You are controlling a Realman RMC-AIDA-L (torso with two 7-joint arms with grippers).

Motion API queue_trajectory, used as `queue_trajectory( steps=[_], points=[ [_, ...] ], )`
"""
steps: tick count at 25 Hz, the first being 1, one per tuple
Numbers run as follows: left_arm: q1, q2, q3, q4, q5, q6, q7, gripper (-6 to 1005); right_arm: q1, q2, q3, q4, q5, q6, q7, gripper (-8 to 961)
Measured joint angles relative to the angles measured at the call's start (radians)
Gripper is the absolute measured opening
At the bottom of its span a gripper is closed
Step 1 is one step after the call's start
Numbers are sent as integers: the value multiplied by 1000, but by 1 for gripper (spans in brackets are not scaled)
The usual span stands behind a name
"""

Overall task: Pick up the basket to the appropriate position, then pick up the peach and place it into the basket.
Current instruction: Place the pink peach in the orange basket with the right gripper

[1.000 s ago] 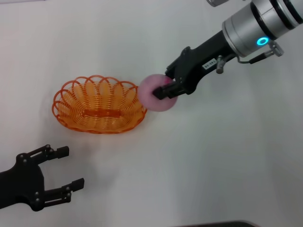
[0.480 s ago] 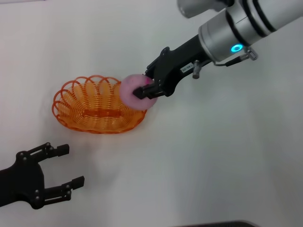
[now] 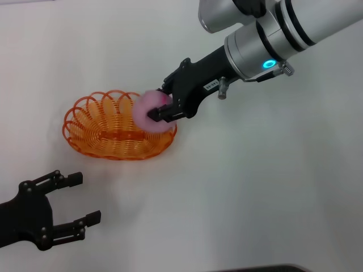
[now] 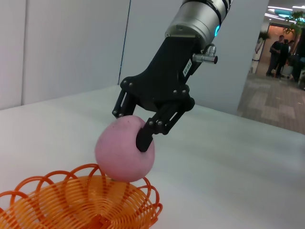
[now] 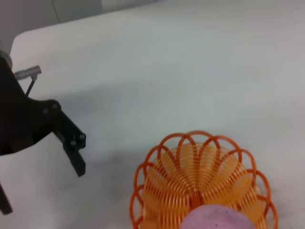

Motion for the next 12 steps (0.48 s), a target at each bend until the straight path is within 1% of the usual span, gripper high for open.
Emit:
queue_trajectory(
  steps=[3, 12],
  points=[
    [2, 0, 0, 0, 0, 0, 0, 841, -5, -1, 0, 4, 17, 12, -5, 328],
    [5, -1, 0, -1, 0, 0, -1, 840, -11, -1, 0, 34, 40, 28, -25, 661]
  ],
)
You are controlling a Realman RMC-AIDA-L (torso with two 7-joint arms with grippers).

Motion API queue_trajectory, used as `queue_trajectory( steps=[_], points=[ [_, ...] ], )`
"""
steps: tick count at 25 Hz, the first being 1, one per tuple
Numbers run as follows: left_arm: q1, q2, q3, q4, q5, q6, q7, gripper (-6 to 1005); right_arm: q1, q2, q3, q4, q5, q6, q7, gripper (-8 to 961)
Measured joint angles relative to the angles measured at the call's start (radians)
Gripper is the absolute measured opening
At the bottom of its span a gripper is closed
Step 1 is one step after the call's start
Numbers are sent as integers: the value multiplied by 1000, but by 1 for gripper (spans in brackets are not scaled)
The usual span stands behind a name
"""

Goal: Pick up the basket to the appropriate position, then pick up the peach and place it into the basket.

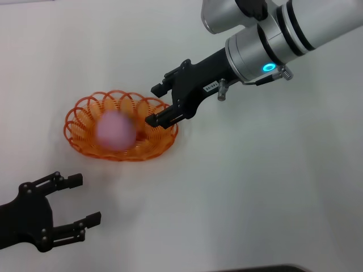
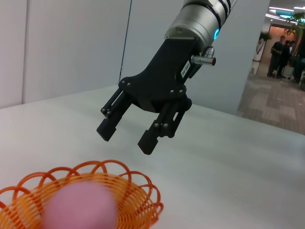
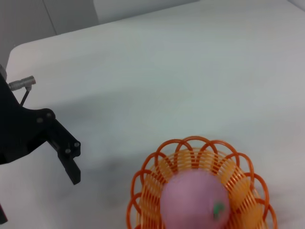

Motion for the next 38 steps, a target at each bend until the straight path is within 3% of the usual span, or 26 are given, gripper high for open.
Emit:
queue_trajectory(
  steps=[2, 15, 25, 32, 38],
  points=[
    [0, 1, 0, -2, 0, 0, 0, 840, -4, -1, 5, 15, 13, 8, -14, 736],
    [-7, -1, -27, -11, 0, 1, 0, 840, -203, -12, 103, 32, 138, 10, -196, 725],
    [-24, -2, -28, -34, -2, -2, 0, 839, -335, -12, 258, 34, 176, -148, -352, 729],
    [-32, -2, -28, -34, -3, -7, 0, 840, -395, -13, 343, 63, 176, -218, -458, 733],
    [-34, -2, -42, -39, -3, -11, 0, 841, -414, -13, 390, 147, 173, -262, -595, 822]
  ],
)
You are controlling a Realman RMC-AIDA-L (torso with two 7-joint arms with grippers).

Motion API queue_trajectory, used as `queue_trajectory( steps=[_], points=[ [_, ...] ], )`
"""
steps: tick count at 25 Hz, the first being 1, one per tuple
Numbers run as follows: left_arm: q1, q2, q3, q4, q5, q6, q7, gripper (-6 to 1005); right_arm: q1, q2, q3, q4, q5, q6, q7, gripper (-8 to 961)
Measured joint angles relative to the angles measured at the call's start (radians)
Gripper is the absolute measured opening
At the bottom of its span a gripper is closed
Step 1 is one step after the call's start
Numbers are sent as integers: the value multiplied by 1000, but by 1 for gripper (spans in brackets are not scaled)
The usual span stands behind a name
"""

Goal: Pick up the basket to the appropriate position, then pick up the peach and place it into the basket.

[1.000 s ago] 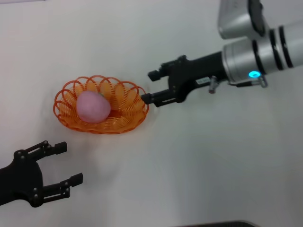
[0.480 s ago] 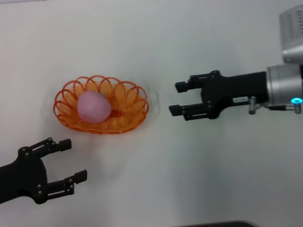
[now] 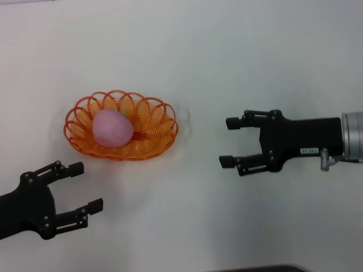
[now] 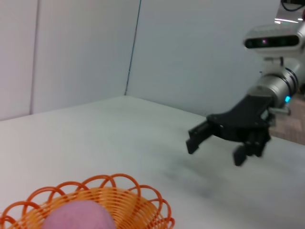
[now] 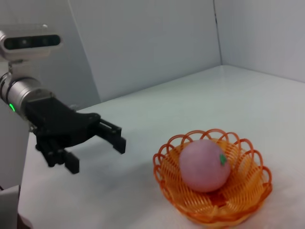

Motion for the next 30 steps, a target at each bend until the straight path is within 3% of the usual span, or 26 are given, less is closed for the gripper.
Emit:
queue_trajectory(
  steps=[5, 12, 30],
  points=[
    [-2, 3, -10, -18, 0, -1, 4, 841, -17, 1, 38, 68, 2, -4, -113, 955],
    [-1, 3, -9, -26, 4, -25, 7, 840, -19, 1, 81, 175, 4, 0, -286, 956],
    [3, 5, -1, -57, 16, -55, 22, 841, -33, -3, 155, 188, -4, 9, -299, 956]
  ],
)
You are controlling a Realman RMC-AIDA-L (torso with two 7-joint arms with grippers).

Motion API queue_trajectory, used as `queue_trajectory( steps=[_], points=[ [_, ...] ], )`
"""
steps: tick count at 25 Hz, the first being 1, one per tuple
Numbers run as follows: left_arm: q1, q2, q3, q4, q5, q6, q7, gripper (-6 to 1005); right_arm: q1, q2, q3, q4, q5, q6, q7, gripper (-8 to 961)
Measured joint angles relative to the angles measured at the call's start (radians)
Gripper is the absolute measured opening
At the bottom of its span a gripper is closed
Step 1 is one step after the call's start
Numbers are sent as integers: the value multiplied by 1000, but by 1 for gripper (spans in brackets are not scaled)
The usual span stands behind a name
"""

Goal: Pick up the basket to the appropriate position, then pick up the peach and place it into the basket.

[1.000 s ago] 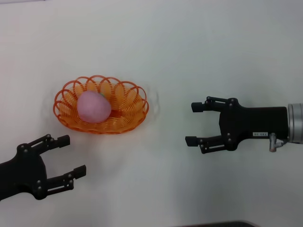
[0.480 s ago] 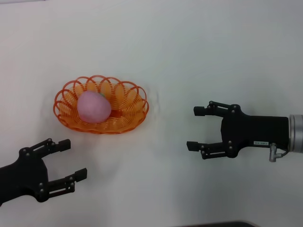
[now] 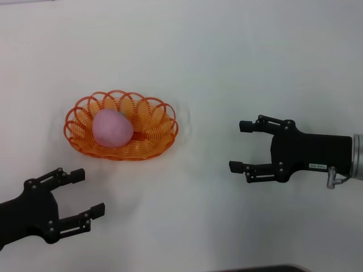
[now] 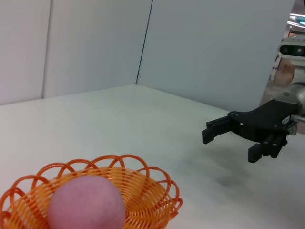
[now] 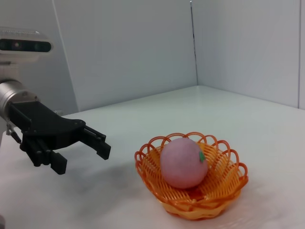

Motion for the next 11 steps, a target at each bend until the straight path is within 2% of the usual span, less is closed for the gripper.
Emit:
queue_trajectory(
  steps=[11],
  points=[
    [-4, 1, -3, -3, 0, 0, 1, 841, 6, 0, 0, 2, -1, 3, 0, 956]
  ],
)
